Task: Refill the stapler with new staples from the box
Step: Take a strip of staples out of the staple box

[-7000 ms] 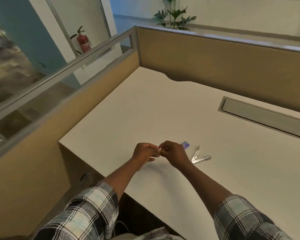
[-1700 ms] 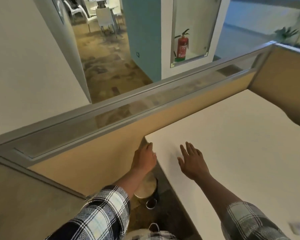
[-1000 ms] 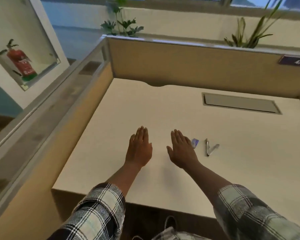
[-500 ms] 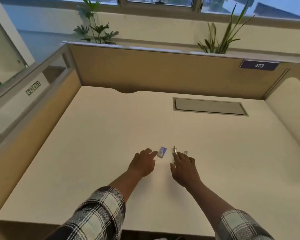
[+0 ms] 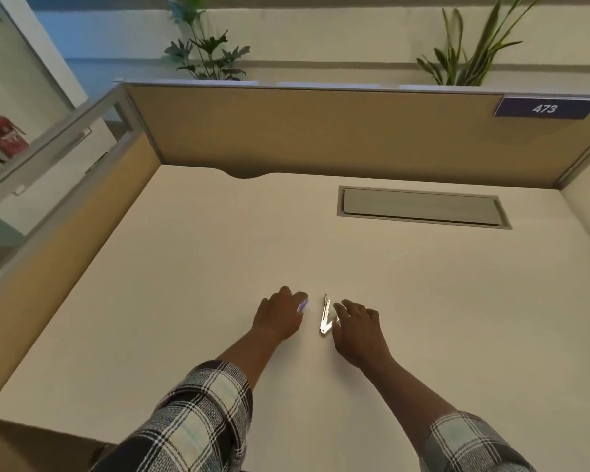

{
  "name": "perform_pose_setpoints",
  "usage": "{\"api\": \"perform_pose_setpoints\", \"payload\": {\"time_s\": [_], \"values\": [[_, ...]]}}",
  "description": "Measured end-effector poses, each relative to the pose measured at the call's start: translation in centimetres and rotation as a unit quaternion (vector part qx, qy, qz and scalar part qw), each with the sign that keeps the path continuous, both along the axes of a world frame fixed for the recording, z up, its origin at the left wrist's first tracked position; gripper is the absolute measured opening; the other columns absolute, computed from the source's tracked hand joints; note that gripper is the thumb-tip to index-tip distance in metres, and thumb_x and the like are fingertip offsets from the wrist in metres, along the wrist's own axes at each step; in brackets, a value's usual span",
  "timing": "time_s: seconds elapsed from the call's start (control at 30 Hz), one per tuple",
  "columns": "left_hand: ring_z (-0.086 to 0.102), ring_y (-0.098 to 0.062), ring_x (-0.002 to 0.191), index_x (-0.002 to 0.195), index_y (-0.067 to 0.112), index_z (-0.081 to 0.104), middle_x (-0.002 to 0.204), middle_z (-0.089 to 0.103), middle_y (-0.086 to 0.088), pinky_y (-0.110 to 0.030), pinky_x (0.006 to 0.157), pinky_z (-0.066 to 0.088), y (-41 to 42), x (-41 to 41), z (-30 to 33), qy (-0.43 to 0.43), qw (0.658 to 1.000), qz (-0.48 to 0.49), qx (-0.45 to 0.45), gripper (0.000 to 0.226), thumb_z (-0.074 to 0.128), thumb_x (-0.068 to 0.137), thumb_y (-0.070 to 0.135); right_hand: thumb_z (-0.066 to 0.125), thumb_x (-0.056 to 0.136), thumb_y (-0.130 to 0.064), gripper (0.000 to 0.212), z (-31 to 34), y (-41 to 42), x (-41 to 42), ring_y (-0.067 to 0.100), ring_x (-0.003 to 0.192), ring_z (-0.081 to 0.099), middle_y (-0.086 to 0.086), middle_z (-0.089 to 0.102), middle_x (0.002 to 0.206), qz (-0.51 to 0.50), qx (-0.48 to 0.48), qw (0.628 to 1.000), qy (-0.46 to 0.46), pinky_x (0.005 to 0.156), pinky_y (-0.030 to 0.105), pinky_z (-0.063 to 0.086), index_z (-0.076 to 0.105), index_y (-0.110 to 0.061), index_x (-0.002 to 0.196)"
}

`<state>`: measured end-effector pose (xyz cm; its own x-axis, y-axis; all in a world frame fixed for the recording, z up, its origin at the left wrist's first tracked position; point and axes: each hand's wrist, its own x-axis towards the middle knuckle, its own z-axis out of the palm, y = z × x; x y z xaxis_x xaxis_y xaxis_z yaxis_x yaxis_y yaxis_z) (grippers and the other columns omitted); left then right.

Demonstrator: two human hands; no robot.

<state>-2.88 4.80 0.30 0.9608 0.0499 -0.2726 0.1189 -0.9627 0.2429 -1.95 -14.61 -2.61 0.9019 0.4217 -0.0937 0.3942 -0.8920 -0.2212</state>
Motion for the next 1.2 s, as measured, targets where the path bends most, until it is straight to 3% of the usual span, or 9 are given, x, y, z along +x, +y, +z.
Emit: {"api": "perform_pose_setpoints", "payload": {"time_s": [0.2,0.43,0.63,0.73,0.83,0.9,1.03,1.2], "values": [[0.061,-0.03,0.106,0.136,0.022,0.044,0.124,0.054,-0.009,-0.039,0.089,0.049,0.0,1.1,-1.3,-0.002,1.0,0.012,0.003,0.048,0.057,0.091,0.031,0.041,0.094,-0.03,0.04,0.0,-0.3,0.0,0.024,0.124,0.05,0.002,0.053,0.135,-0.01,0.005,1.0,-0.001,0.098,0.041,0.036,0.049,-0.018,0.132],[0.062,-0.03,0.097,0.105,0.011,0.055,0.108,0.06,-0.01,-0.034,0.075,0.045,0.4,1.6,-2.2,-0.007,0.999,0.039,-0.017,0.019,0.054,0.088,0.018,0.042,0.095,-0.028,0.043,0.5,0.0,-0.3,0.019,0.125,0.049,-0.003,0.052,0.136,-0.022,0.013,1.0,0.002,0.101,0.037,0.033,0.047,-0.022,0.137],[0.061,-0.026,0.097,0.109,0.011,0.07,0.105,0.064,-0.009,-0.026,0.077,0.045,0.9,1.3,-2.0,-0.028,0.975,0.027,-0.217,0.035,0.067,0.075,0.005,0.044,0.096,-0.024,0.037,1.3,1.0,-0.4,0.021,0.115,0.057,0.0,0.059,0.128,-0.09,0.108,0.988,0.059,0.096,0.036,0.041,0.051,-0.018,0.132],[0.062,-0.015,0.082,0.101,0.014,0.075,0.095,0.067,-0.002,-0.01,0.067,0.043,0.8,0.8,-1.3,-0.031,0.956,0.037,-0.289,0.034,0.073,0.069,0.003,0.051,0.094,-0.025,0.029,2.3,1.8,-0.3,0.019,0.096,0.065,0.004,0.069,0.112,-0.166,0.244,0.945,0.14,0.083,0.029,0.047,0.059,-0.016,0.121],[0.063,-0.003,0.069,0.093,0.014,0.078,0.088,0.075,-0.001,-0.001,0.062,0.043,0.6,0.3,-0.7,-0.041,0.935,0.055,-0.349,0.029,0.079,0.067,0.001,0.057,0.091,-0.026,0.023,3.0,2.3,-0.4,0.013,0.089,0.067,0.0,0.072,0.105,-0.201,0.291,0.92,0.169,0.074,0.02,0.044,0.066,-0.017,0.111],[0.065,-0.001,0.069,0.094,0.013,0.079,0.087,0.076,-0.001,-0.006,0.065,0.048,0.7,0.0,-0.3,-0.036,0.92,0.073,-0.384,0.029,0.08,0.068,0.001,0.06,0.088,-0.024,0.02,3.2,2.3,-0.5,0.012,0.088,0.067,-0.001,0.073,0.101,-0.21,0.307,0.912,0.172,0.073,0.019,0.043,0.069,-0.017,0.105],[0.067,-0.016,0.074,0.102,0.011,0.073,0.084,0.072,-0.006,-0.031,0.07,0.059,1.1,-0.3,0.2,-0.011,0.894,0.126,-0.429,0.033,0.082,0.07,0.003,0.066,0.085,-0.02,0.014,3.7,2.1,-0.6,0.017,0.092,0.068,0.001,0.074,0.097,-0.219,0.343,0.893,0.191,0.083,0.029,0.05,0.072,-0.013,0.096],[0.071,-0.025,0.071,0.083,0.004,0.062,0.086,0.072,-0.019,-0.035,0.067,0.062,0.6,-0.8,0.3,-0.008,0.814,0.263,-0.517,0.028,0.085,0.067,0.0,0.067,0.083,-0.021,0.012,4.3,2.3,-0.9,0.017,0.089,0.069,0.002,0.075,0.089,-0.247,0.389,0.859,0.223,0.082,0.035,0.052,0.07,-0.012,0.091]]}}
